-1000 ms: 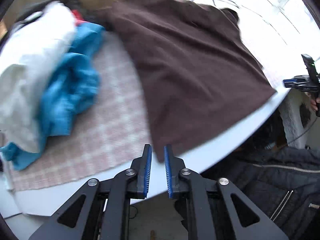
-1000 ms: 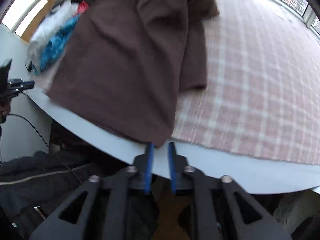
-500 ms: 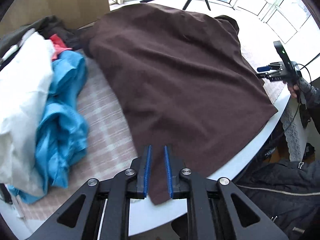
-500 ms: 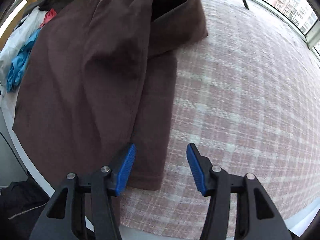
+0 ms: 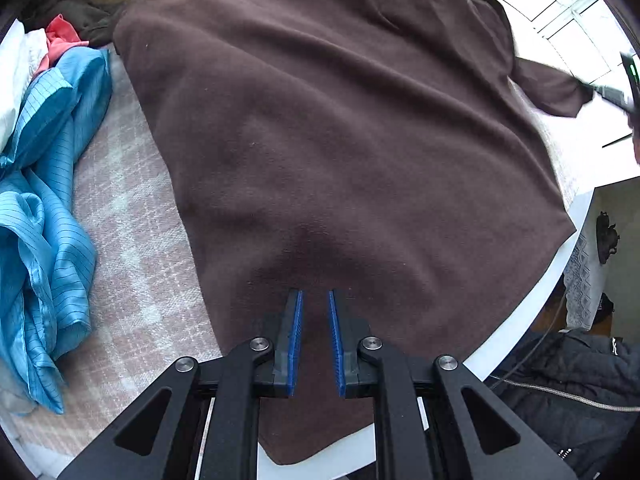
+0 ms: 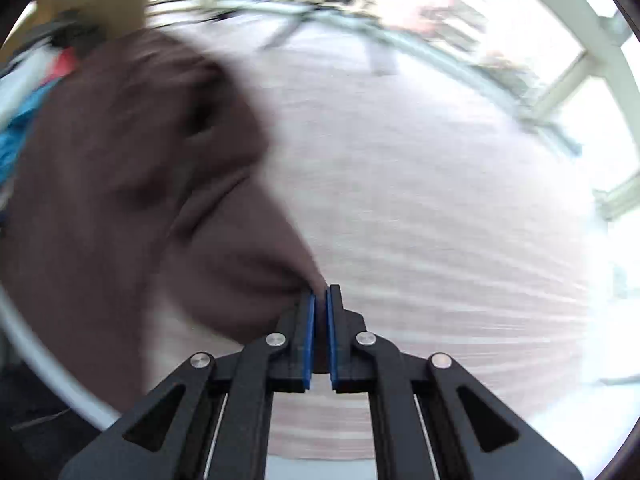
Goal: Fold clothes
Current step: 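Grasp the hoodie sleeve with the right gripper and pull it across the body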
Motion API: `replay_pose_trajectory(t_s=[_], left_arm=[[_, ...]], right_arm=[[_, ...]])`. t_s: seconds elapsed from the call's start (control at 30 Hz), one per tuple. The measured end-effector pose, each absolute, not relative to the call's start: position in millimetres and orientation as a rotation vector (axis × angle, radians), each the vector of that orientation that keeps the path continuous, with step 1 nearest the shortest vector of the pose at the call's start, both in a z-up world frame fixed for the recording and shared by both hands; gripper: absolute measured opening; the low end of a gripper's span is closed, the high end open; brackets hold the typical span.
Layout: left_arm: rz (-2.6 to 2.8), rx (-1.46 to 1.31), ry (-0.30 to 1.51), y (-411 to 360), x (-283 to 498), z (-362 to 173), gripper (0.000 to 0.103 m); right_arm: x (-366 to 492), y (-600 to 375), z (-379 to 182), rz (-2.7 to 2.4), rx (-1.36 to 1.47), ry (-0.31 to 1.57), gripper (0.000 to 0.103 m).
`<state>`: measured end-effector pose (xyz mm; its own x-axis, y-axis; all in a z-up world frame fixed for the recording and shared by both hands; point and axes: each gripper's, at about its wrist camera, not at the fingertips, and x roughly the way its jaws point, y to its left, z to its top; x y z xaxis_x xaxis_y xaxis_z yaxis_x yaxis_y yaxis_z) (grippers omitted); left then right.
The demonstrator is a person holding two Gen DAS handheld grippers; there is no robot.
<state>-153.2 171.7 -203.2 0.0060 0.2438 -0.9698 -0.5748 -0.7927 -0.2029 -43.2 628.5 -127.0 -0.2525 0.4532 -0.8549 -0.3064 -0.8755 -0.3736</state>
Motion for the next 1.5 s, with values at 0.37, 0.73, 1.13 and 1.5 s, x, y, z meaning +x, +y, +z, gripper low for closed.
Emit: replay_pose_trajectory(t_s=[0.37, 0.73, 1.13, 1.5], left_arm=[[1.932, -1.728, 0.309, 157, -160, -185, 0.013], [2.003, -1.761, 0.254, 133, -160, -174, 0.013], [2.018, -1.82, 0.21, 106, -160, -178, 0.013], [1.996, -1.797, 0.186, 114, -183, -183, 0.013]], right_arm=[[-53, 731, -110, 1.952, -1.327, -0.061, 0.041], [-198, 562, -177, 2.519, -1.661, 0.216, 0.041], [-268, 547, -246, 2.425, -1.871, 0.267, 0.036], [-265, 543, -171, 2.478, -1.364, -0.158, 0.007]])
